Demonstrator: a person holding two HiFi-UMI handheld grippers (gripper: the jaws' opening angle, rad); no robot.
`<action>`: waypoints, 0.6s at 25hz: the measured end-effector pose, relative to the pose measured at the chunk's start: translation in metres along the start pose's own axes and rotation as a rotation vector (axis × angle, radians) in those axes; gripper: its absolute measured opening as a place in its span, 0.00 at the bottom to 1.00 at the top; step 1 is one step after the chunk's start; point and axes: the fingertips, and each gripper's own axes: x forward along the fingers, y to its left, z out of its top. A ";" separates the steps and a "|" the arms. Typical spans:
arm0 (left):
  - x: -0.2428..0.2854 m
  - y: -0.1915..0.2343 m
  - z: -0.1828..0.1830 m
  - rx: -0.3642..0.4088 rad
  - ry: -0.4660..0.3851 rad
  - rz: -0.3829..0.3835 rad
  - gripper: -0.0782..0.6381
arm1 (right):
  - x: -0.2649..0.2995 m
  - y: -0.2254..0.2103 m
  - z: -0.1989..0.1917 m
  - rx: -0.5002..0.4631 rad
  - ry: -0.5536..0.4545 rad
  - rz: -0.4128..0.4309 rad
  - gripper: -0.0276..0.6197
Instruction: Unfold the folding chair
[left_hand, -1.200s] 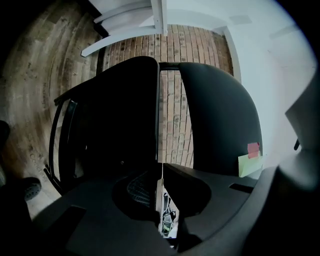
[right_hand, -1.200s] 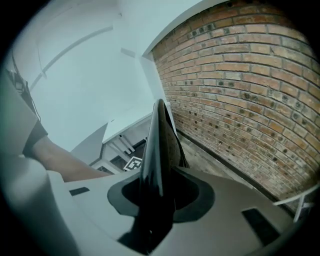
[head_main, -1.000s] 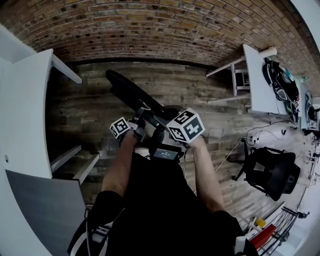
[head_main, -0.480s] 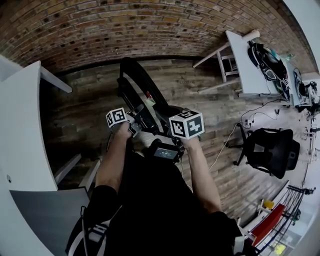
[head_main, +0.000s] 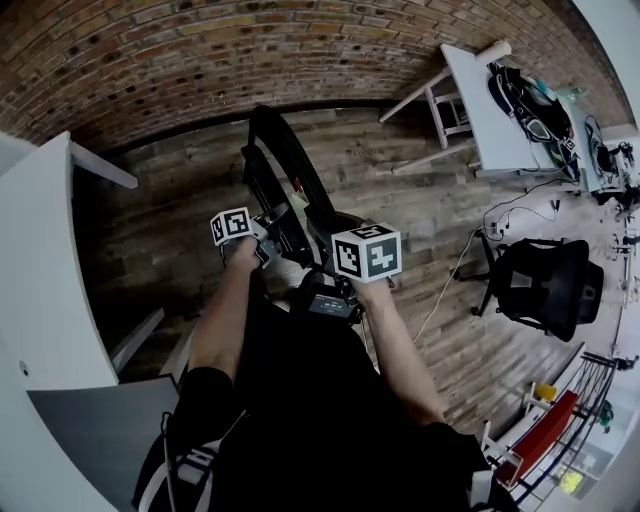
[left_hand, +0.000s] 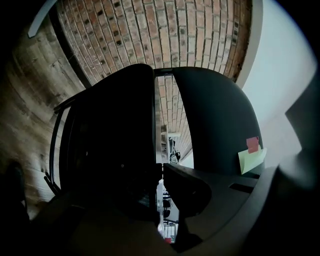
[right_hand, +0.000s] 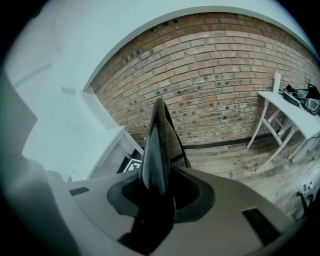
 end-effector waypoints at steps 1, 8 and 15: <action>0.002 0.000 0.000 0.004 0.000 -0.007 0.16 | 0.000 -0.002 0.000 0.011 -0.005 -0.004 0.22; 0.007 -0.007 0.000 0.018 -0.068 -0.093 0.25 | 0.000 -0.015 0.002 0.047 0.000 0.010 0.22; 0.010 -0.007 -0.030 0.110 0.016 -0.073 0.27 | -0.003 -0.023 0.003 0.060 -0.003 0.030 0.23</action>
